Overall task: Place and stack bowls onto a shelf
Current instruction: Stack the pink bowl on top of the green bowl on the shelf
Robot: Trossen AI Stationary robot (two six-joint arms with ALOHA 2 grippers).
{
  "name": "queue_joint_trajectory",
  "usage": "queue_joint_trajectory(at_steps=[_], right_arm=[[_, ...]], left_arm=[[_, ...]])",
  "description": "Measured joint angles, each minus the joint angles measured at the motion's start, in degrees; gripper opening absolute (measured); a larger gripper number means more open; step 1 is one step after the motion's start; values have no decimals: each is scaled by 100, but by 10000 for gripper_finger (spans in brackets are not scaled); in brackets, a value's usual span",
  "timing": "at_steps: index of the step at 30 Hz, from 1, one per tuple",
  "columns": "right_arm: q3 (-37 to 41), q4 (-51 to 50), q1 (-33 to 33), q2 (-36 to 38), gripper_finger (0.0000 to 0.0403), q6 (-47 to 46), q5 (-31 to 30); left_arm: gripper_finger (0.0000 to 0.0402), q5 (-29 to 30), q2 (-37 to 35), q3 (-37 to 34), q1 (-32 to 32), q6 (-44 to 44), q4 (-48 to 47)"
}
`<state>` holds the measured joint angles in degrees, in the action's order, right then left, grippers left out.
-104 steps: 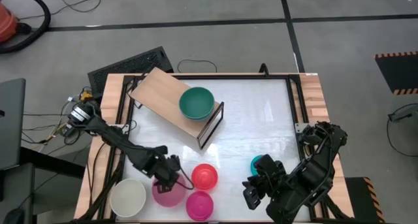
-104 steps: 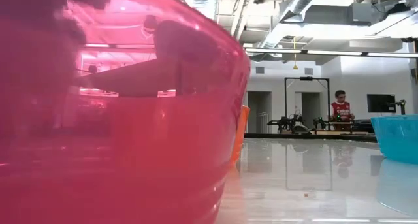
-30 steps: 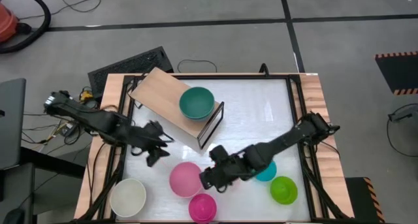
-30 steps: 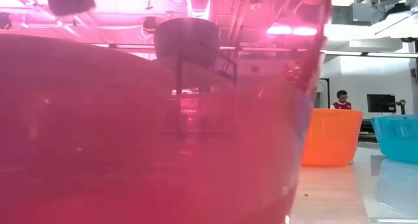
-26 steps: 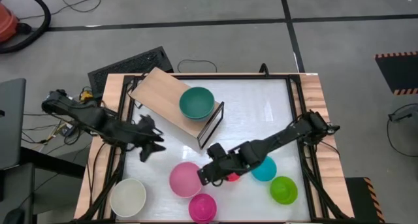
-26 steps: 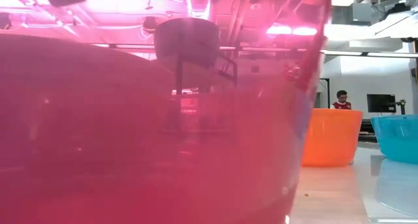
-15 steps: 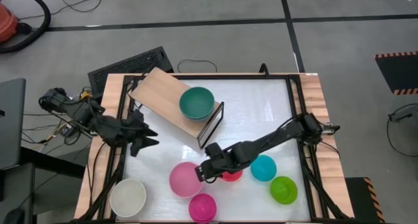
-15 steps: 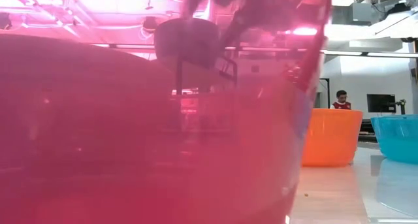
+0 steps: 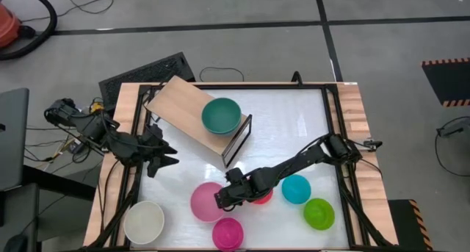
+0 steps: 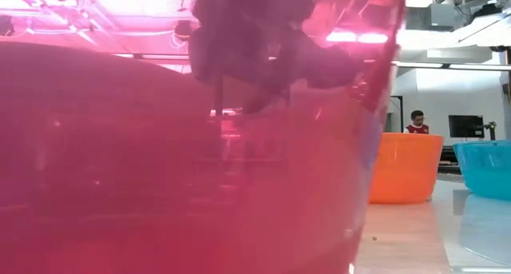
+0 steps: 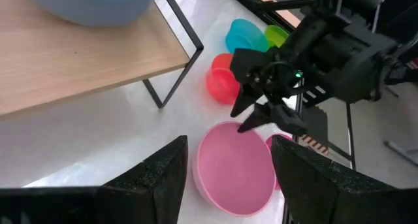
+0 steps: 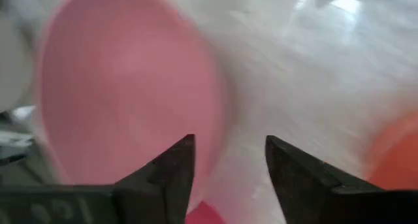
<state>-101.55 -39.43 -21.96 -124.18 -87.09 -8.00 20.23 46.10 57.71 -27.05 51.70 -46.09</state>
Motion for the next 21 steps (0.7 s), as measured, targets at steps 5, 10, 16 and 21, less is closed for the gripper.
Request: queue_joint_trajectory(at_steps=[5,10,16,21], right_arm=[[4,-172,38,70,89,-23,-33],[4,-163,131,4,26,346,344],[4,-355,223,54,27,381,78],[-397,-391,262,116,27,740,118]], left_arm=[[203,68,1,0,0,-7,-2],[203,133,3,0,0,-17,-19],[203,226,3,0,1,-20,-125],[203,214,1,0,0,-15,-136]])
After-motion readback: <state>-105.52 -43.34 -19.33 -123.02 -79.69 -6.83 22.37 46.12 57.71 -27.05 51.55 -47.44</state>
